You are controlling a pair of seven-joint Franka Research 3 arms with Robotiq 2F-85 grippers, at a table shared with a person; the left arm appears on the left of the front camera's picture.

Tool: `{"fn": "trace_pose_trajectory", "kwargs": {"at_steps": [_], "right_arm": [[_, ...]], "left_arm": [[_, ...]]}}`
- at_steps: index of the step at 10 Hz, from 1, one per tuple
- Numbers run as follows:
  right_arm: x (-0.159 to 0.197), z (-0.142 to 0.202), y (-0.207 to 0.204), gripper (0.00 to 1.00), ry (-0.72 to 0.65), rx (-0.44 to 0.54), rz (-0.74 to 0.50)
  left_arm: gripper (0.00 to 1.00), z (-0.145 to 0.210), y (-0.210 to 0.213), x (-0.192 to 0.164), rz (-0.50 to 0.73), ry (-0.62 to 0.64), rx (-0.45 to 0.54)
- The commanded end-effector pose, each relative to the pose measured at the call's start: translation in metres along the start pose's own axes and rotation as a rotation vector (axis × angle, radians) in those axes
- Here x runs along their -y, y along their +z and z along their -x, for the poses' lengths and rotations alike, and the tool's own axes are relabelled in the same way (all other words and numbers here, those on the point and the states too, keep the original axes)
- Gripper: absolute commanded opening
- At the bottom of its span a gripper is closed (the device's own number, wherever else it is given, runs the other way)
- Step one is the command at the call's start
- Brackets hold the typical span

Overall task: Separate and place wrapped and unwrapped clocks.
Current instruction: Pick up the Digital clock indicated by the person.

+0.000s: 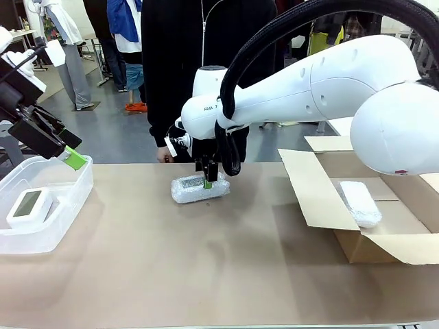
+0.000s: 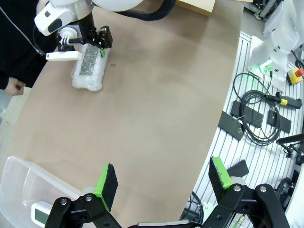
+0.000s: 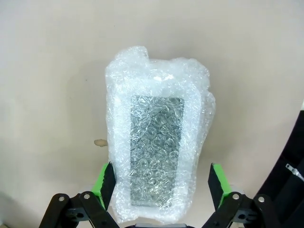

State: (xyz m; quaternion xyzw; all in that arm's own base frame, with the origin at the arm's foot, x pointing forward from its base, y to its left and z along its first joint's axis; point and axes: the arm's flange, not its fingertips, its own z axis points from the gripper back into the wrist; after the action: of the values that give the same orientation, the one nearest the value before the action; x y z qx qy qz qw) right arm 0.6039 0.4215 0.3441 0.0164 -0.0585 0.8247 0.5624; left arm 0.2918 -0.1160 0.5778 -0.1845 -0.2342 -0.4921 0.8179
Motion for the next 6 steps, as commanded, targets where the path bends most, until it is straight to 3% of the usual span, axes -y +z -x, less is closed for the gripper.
{"fn": "trace_pose_trajectory", "kwargs": {"at_steps": [1,6], "right_arm": [[0.011,-0.004,-0.007,1.0,-0.018,-0.02,-0.019],[0.019,-0.009,-0.023,1.0,-0.051,-0.031,-0.07]], "left_arm": [[1.0,-0.002,0.0,0.0,-0.011,0.006,-0.007],[1.0,-0.002,0.0,0.0,-0.011,0.006,-0.007]]}}
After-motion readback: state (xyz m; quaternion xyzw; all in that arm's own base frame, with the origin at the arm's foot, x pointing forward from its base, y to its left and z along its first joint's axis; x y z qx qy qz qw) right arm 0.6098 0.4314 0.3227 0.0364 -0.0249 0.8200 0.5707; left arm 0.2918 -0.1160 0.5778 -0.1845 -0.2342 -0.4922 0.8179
